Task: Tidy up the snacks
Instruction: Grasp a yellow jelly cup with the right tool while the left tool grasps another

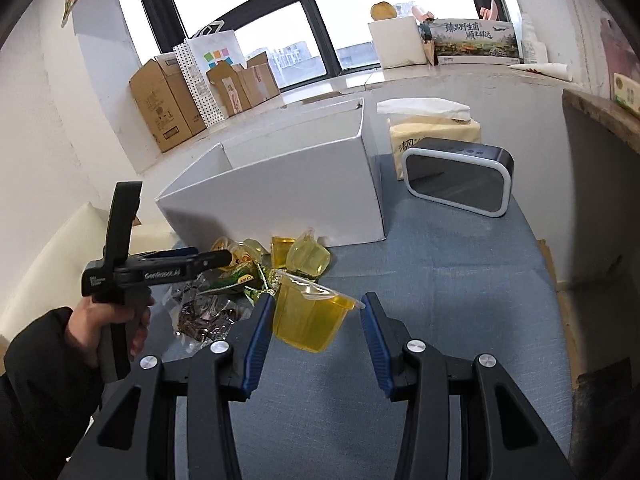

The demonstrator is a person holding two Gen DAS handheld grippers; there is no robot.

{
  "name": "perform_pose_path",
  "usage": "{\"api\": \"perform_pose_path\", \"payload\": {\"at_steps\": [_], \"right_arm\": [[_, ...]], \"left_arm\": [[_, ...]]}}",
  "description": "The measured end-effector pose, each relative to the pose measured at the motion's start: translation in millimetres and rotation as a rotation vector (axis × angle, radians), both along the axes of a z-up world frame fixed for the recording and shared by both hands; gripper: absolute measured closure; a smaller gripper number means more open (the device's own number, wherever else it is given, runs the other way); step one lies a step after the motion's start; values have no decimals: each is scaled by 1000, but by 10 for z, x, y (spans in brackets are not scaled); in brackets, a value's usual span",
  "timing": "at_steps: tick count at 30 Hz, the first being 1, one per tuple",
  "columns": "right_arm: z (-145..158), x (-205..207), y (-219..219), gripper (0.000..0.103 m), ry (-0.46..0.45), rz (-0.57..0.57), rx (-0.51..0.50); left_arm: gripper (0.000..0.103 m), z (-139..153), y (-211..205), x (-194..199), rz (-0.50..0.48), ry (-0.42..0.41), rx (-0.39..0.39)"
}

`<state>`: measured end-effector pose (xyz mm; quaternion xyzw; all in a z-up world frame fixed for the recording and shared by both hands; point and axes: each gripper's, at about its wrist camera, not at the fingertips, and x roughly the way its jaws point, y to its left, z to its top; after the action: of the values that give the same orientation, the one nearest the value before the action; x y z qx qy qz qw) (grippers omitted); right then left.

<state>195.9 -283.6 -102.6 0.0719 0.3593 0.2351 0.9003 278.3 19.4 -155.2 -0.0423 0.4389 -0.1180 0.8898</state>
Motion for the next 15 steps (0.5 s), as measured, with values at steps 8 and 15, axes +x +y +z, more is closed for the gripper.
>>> {"api": "perform_pose_path", "payload": {"at_steps": [8, 15], "right_arm": [[16, -13, 49, 55, -5, 10, -1], [133, -59, 125, 55, -29, 21, 5]], "left_arm": [[52, 105, 46, -196, -23, -64, -30], [52, 594, 69, -655, -37, -199, -64]]}}
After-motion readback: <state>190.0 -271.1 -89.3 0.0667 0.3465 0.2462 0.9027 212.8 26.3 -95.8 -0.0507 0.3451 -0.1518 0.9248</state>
